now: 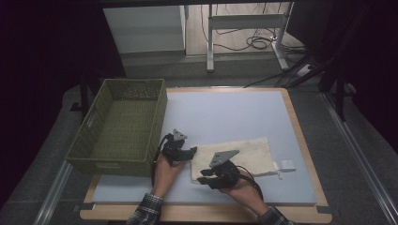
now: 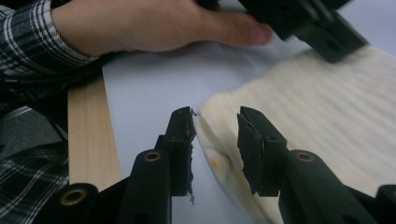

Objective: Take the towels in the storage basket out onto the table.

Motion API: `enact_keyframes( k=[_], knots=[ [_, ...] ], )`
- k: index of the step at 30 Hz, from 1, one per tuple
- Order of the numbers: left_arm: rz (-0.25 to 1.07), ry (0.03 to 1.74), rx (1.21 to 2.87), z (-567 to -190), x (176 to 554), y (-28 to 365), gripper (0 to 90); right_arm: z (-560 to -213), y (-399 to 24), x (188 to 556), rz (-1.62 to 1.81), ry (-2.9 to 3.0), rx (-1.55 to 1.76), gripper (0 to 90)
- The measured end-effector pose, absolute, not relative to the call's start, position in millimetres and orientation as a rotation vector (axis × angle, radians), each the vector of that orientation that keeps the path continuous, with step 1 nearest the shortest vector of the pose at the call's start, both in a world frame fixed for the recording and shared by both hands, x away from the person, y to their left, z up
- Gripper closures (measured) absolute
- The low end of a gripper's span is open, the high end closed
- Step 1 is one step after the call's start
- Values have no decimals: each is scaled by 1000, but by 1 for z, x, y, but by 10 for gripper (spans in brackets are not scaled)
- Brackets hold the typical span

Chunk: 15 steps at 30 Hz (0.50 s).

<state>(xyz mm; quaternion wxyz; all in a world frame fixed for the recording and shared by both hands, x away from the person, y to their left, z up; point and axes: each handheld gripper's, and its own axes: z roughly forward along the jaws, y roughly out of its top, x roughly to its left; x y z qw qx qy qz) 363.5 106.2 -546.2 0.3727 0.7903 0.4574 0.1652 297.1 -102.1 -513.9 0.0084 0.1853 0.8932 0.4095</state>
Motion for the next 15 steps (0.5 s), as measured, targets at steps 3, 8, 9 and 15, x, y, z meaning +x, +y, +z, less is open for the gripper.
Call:
enact_keyframes(
  k=[3, 8, 9, 15],
  knots=[
    [423, 1171, 2026, -546, 364, 106, 338, -517, -92, 297, 1267, 2794, 567, 629],
    [420, 1167, 2030, -546, 364, 106, 328, -532, -74, 294, 1131, 2780, 520, 600],
    [425, 1167, 2034, -546, 364, 106, 329, -533, -74, 292, 1130, 2753, 497, 629],
    [444, 1155, 2044, -546, 362, 104, 408, -533, -72, 287, 1079, 2714, 476, 826]
  ],
)
